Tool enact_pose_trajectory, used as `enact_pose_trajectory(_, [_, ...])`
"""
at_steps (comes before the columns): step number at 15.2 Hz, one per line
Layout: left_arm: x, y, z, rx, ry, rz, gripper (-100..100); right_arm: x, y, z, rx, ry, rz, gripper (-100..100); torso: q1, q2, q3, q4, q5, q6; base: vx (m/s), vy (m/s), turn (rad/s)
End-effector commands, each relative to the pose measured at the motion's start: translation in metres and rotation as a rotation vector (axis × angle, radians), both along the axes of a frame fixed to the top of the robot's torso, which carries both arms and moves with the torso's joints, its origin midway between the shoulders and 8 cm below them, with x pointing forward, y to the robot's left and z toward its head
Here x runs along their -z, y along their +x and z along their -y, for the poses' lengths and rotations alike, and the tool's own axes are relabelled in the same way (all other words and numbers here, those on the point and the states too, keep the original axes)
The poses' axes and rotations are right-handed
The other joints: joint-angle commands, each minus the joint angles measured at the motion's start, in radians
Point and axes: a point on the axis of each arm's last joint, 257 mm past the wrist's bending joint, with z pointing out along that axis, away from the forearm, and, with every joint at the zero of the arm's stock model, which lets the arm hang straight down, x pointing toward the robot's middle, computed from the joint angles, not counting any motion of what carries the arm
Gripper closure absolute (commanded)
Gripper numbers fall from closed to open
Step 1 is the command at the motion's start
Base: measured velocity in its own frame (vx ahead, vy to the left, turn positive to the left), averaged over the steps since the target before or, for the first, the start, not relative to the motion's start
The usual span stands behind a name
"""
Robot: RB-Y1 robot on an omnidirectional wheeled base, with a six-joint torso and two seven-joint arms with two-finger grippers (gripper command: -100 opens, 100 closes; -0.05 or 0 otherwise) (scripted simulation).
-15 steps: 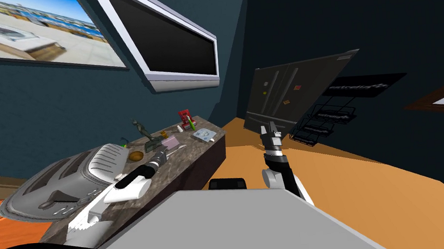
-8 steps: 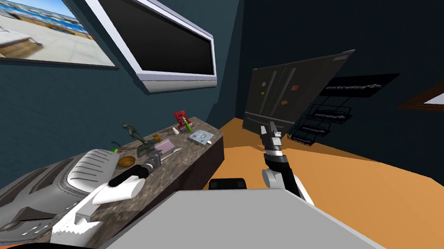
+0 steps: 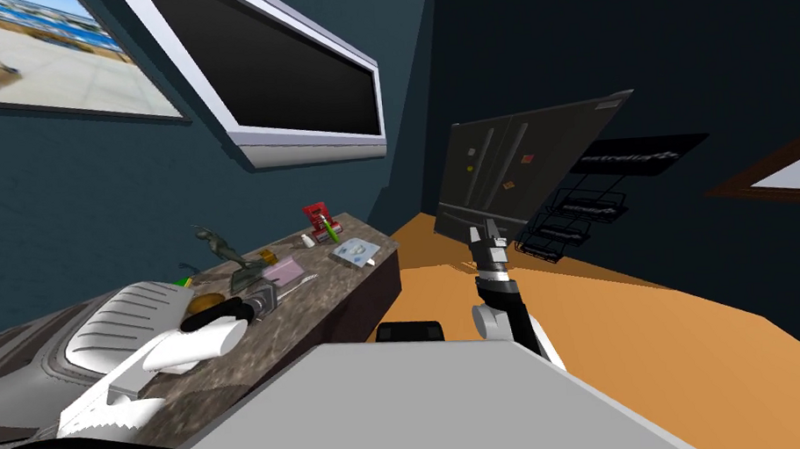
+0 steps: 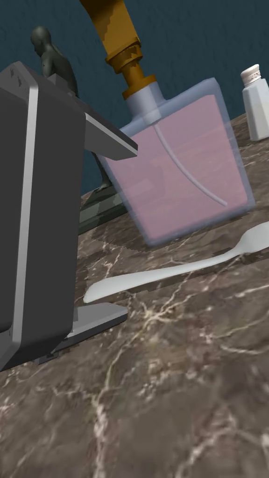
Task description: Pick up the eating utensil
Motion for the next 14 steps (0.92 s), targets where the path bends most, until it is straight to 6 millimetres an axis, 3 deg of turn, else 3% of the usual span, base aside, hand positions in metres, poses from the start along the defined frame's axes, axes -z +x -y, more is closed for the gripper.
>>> enact_pose_trajectory(1, [0.006, -0.013, -0.009, -0.044, -0.02, -0.04, -100, 0.0, 0.0, 0.0, 0.0, 0.0, 0.0, 0, 0.0, 0.0, 0.0, 0.0, 0.0, 0.0, 0.073, -0.051, -0.054])
enact_pose_trajectory(2, [0.007, -0.014, -0.009, -0.045, -0.021, -0.043, -100, 0.0, 0.0, 0.0, 0.0, 0.0, 0.0, 0, 0.0, 0.0, 0.0, 0.0, 0.0, 0.0, 0.051, -0.032, -0.017])
enact_pose_trajectory(5, [0.009, -0.036, -0.034, -0.139, -0.062, -0.097, -100, 0.0, 0.0, 0.0, 0.0, 0.0, 0.0, 0, 0.001, 0.0, 0.0, 0.0, 0.0, 0.0, 0.076, -0.045, -0.054])
enact_pose_trajectory(10, [0.015, -0.055, -0.044, -0.198, -0.091, -0.153, -100, 0.0, 0.0, 0.0, 0.0, 0.0, 0.0, 0, 0.001, 0.0, 0.0, 0.0, 0.0, 0.0, 0.069, -0.038, -0.035])
enact_pose_trajectory(14, [0.019, -0.082, -0.06, -0.293, -0.138, -0.215, -100, 0.0, 0.0, 0.0, 0.0, 0.0, 0.0, 0, 0.0, 0.0, 0.0, 0.0, 0.0, 0.0, 0.075, -0.045, -0.049])
